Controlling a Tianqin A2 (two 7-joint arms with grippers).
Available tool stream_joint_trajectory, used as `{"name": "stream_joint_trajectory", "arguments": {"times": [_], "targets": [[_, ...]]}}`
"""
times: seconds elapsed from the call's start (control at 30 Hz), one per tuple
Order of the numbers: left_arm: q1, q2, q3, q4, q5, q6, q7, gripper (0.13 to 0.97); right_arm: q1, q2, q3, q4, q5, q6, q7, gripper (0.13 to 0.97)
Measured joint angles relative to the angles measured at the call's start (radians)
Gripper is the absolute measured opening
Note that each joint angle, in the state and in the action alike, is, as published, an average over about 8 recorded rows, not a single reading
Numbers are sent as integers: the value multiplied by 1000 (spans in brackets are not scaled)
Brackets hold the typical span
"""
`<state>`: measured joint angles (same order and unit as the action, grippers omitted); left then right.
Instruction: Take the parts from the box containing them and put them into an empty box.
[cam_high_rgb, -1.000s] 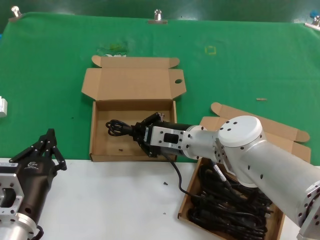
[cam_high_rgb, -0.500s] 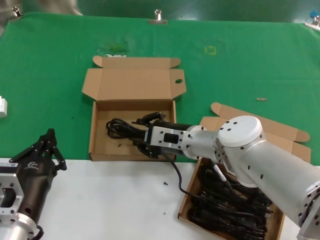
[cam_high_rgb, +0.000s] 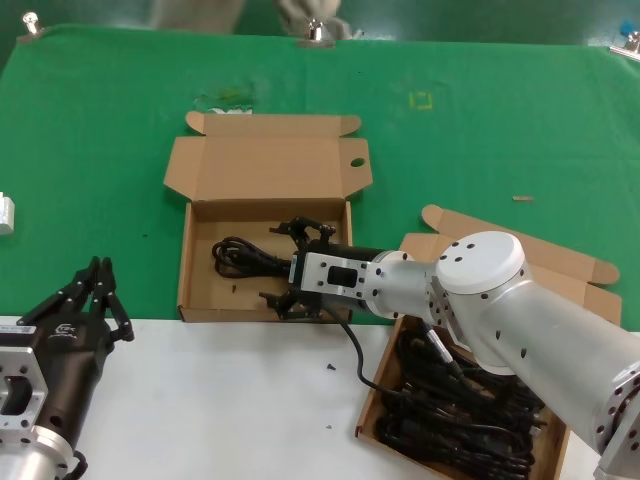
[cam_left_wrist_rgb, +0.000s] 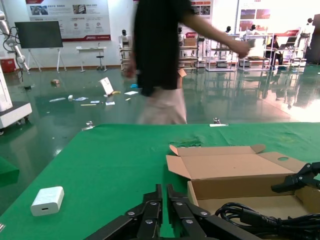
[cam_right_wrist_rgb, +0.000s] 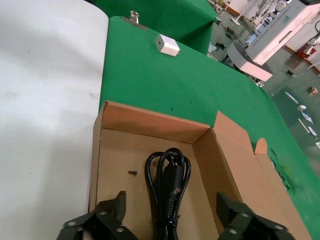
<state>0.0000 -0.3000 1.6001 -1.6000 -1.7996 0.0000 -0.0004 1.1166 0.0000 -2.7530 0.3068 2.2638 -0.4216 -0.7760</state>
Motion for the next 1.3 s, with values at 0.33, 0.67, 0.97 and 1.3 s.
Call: {"name": "stream_joint_trajectory", "arguments": {"times": [0.33,0.67,0.97,1.3], "targets": [[0,0,0,0,0,0,0,228,-8,2,8,9,-3,3,5,694],[0,0,0,0,0,0,0,392,-110,29,113,126,-45,41,76,862],[0,0,0,0,0,0,0,591,-240,64,248,277,-99,91,166,942],[0,0,0,0,0,0,0,745,-390,105,403,451,-162,147,270,964]]}}
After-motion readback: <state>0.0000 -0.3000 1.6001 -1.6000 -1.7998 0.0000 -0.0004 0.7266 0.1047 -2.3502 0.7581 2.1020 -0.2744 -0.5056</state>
